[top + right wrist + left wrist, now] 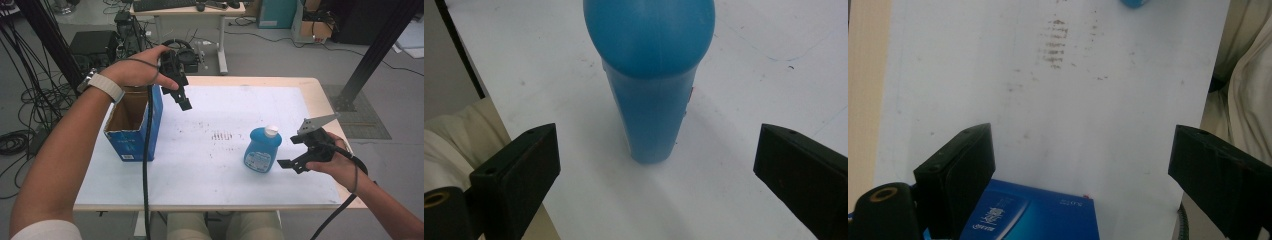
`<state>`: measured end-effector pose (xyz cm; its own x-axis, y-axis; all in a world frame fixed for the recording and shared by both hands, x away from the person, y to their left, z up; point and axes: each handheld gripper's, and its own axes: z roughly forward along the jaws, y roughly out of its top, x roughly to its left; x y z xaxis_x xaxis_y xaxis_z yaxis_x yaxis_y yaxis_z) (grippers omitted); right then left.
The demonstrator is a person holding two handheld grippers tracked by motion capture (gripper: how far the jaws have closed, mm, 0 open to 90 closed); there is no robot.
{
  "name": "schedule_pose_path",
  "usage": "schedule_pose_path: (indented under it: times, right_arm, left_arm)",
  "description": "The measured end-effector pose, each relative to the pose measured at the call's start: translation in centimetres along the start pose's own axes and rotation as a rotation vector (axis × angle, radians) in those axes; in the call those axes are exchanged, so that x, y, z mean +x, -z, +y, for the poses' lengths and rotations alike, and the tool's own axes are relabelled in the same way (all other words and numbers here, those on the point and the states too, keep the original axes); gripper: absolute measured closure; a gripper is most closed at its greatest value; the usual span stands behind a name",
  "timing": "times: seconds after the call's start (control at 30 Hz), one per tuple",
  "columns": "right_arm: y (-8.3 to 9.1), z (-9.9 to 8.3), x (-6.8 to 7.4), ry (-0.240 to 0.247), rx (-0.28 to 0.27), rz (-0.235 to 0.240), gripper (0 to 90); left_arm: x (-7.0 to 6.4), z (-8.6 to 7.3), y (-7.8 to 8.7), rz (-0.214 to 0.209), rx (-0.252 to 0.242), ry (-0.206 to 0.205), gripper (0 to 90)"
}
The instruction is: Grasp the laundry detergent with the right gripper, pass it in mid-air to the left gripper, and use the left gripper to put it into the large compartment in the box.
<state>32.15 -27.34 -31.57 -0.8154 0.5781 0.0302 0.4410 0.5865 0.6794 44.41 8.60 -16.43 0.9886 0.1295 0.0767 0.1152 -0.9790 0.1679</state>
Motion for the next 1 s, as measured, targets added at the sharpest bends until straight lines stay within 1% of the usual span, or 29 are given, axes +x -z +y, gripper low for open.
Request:
schedule_pose_path:
  times: [0.07,0.1,0.13,0.17,0.2,0.23,0.27,0.3,0.4,0.5,0.6,0.73,0.77,0.87,0.9,1.0]
  right_arm:
    - [0.00,0.02,0.02,0.004,0.001,0.000,4.8]
    - [0.06,0.04,0.11,-0.005,0.006,-0.002,5.0]
    - [0.14,0.08,-0.12,0.025,0.010,-0.004,5.0]
    - [0.19,0.12,-0.06,0.011,0.012,-0.005,4.9]
    - [0.19,0.12,-0.06,0.011,0.012,-0.005,4.9]
    - [0.17,0.20,-0.05,0.002,-0.002,-0.004,4.9]
    - [0.35,0.21,-0.11,0.005,0.011,-0.009,4.9]
    - [0.33,0.25,-0.04,-0.004,0.004,-0.009,4.9]
    - [0.24,0.18,-0.05,0.000,-0.002,-0.008,4.9]
    - [0.28,0.14,0.03,-0.017,0.006,-0.008,5.0]
    - [0.21,0.10,0.11,-0.016,0.005,-0.006,5.0]
    - [0.17,0.11,0.13,-0.019,0.000,-0.001,5.0]
    - [0.10,0.12,0.08,-0.008,-0.005,0.004,5.0]
    - [0.11,0.15,0.06,-0.001,0.000,0.005,4.9]
    - [0.16,0.16,0.14,-0.011,0.005,0.004,4.9]
    - [0.16,0.17,0.14,-0.010,0.004,0.004,4.9]
  left_arm:
    - [-0.02,0.00,0.00,0.000,0.000,0.001,11.7]
    - [-0.02,0.00,0.00,0.000,-0.001,0.001,11.7]
    - [-0.03,-0.01,-0.01,0.002,-0.002,-0.001,11.6]
    - [-0.05,-0.01,0.00,0.002,-0.002,-0.002,11.7]
    - [-0.05,-0.01,0.00,0.002,-0.002,-0.002,11.7]
    - [-0.06,-0.01,0.02,0.002,-0.002,-0.002,11.7]
    - [-0.06,-0.03,0.03,0.000,-0.001,-0.001,11.6]
    - [-0.05,-0.04,0.02,0.001,-0.001,0.000,11.7]
    - [-0.05,-0.04,0.02,-0.002,0.000,0.004,11.7]
    - [-0.06,-0.04,0.03,-0.003,0.000,0.003,11.6]
    - [-0.08,-0.06,0.01,0.000,-0.008,0.002,11.6]
    - [-0.10,-0.07,0.04,0.000,-0.005,0.000,11.5]
    - [-0.10,-0.07,0.04,0.000,-0.005,0.000,11.5]
    - [-0.08,-0.10,0.05,0.001,-0.006,0.000,11.5]
    - [-0.08,-0.10,0.05,0.001,-0.006,0.000,11.5]
    - [-0.08,-0.12,0.07,0.000,-0.005,0.002,11.5]
